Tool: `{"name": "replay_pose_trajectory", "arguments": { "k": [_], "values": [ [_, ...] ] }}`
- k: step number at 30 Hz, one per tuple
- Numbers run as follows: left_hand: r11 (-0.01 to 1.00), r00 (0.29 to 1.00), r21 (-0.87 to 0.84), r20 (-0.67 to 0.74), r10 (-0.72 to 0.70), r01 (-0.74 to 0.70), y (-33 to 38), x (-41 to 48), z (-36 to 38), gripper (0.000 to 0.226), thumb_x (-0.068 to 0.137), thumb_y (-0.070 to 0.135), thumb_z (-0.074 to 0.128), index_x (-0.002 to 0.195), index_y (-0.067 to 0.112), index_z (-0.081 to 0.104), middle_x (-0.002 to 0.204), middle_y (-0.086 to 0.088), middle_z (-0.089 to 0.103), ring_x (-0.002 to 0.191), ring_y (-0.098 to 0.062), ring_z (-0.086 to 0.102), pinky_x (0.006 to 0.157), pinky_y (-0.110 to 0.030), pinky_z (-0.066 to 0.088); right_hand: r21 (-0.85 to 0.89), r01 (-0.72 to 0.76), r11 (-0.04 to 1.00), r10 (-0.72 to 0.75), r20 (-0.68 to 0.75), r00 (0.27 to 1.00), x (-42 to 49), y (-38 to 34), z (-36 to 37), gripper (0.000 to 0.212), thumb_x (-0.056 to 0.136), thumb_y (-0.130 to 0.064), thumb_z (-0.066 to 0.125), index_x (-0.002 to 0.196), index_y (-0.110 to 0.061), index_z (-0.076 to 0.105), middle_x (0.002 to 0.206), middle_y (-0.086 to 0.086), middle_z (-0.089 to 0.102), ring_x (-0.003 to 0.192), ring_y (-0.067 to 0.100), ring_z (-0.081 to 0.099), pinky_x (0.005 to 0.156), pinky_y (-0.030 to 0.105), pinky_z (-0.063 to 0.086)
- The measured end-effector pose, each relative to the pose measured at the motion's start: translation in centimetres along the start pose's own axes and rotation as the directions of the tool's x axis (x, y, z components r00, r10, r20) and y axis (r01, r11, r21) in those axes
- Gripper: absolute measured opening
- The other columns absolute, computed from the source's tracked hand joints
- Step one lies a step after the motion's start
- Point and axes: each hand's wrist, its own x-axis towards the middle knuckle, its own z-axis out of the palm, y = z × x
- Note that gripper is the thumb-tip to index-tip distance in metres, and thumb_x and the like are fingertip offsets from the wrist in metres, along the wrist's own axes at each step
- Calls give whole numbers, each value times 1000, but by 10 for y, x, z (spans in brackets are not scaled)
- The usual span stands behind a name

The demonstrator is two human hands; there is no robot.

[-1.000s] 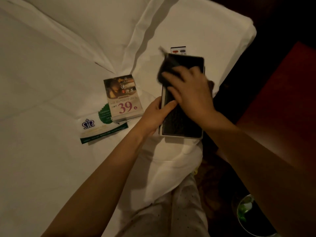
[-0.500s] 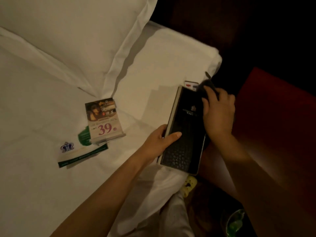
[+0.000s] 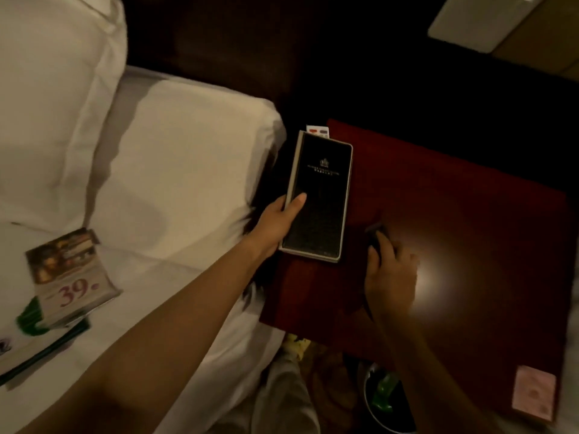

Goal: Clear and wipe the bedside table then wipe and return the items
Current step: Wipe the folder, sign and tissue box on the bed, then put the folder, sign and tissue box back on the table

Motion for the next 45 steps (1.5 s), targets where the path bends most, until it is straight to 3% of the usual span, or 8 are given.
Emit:
{"name": "replay_pose_trajectory", "arguments": {
  "k": [9,13,17,25,30,37,41,45],
  "values": [
    [982,1000,186,-19,10,-7,15,66,55,55,88,43,56,133,11,50,125,-8,61,106,-18,61,75,-15,52,-120,-42,992,59,134,989,-27,23,36,46,89,-30,57,129,-10,50,115,24,56,94,38,54,79,45,49],
    [858,986,506,-78,149,-89,24,78,58,53,90,42,54,128,6,49,125,-12,60,115,-25,56,90,-24,45,-170,-23,985,39,93,995,-27,26,41,47,81,-30,66,122,-10,55,107,22,60,84,38,58,68,43,52],
    [745,952,644,-80,295,-177,32,79,64,49,92,37,52,128,4,47,127,-17,56,116,-28,54,96,-31,44,-187,-10,982,27,85,996,-27,28,47,49,80,-31,67,123,-11,55,108,22,61,84,37,59,67,43,52],
    [620,911,774,-154,382,-129,21,64,74,56,94,34,49,138,2,36,130,-23,45,123,-34,43,102,-41,39,-161,-33,986,44,69,997,-33,19,50,43,84,-33,62,120,-11,57,110,24,60,89,40,57,73,47,50],
    [704,940,710,-222,258,-26,14,51,76,65,95,34,46,146,5,19,143,-23,34,133,-37,33,110,-45,31,-12,-146,989,145,-28,989,-16,-5,39,37,91,-32,51,121,-10,53,120,24,51,108,41,47,92,54,37],
    [854,958,515,-202,202,-71,10,19,50,61,97,35,41,148,8,17,150,-20,29,139,-32,28,115,-38,24,332,127,935,-69,-181,981,7,-71,28,27,93,-16,44,114,-1,53,115,22,53,108,36,46,94,41,33],
    [902,896,426,-369,246,-72,5,-15,-23,48,97,26,43,140,7,36,141,-19,43,130,-28,41,108,-22,27,371,294,881,-305,-28,952,-5,-118,51,24,95,-14,44,112,-3,55,111,18,57,107,32,47,95,40,36],
    [898,795,429,-577,188,99,-16,-60,-127,49,94,16,48,140,4,36,145,-17,39,134,-29,37,112,-32,27,344,406,846,-495,227,839,-25,-166,89,25,97,-19,40,109,-8,59,110,15,62,104,32,48,92,42,38]
  ]
}}
